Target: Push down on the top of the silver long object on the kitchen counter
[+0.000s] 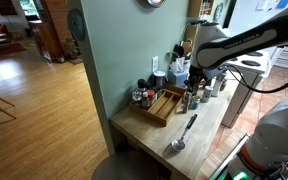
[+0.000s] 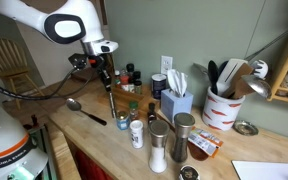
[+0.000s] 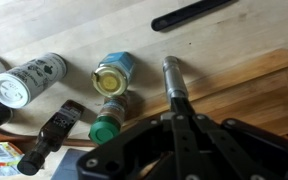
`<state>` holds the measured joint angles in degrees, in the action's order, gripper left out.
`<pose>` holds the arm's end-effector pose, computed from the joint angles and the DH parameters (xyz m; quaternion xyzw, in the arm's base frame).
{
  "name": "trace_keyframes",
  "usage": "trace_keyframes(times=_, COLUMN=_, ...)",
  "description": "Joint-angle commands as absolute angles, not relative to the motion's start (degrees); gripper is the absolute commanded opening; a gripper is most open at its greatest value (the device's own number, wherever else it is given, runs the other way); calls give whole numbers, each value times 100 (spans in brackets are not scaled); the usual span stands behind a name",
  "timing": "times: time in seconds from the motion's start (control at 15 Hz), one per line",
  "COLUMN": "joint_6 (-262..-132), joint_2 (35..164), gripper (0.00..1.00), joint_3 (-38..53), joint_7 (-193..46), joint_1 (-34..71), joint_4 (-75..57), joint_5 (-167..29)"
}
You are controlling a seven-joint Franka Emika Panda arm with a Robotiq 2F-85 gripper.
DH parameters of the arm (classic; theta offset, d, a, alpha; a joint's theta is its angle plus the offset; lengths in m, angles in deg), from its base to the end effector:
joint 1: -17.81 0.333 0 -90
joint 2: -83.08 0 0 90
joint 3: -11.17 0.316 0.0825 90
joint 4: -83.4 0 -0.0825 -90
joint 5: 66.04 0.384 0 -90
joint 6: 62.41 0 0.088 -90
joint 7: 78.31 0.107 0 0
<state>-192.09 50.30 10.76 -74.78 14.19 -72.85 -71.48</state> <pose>0.3622 -0.0279 0.4036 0.9972 -0.0371 0.0540 0.0364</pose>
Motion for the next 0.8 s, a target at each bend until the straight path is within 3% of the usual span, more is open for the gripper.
trace_keyframes(times=0.0, joint_6=-19556, joint_2=5104, gripper=0, joint_3=978, joint_7=-7595, joint_1=1479, joint_4=-7434, joint_5=-7005)
trace_keyframes(times=0.73, joint_6=-19661, joint_2=5284, gripper=0, joint_3=963, joint_7=-7604, joint_1=1468, joint_4=-7427, joint_5=-6956)
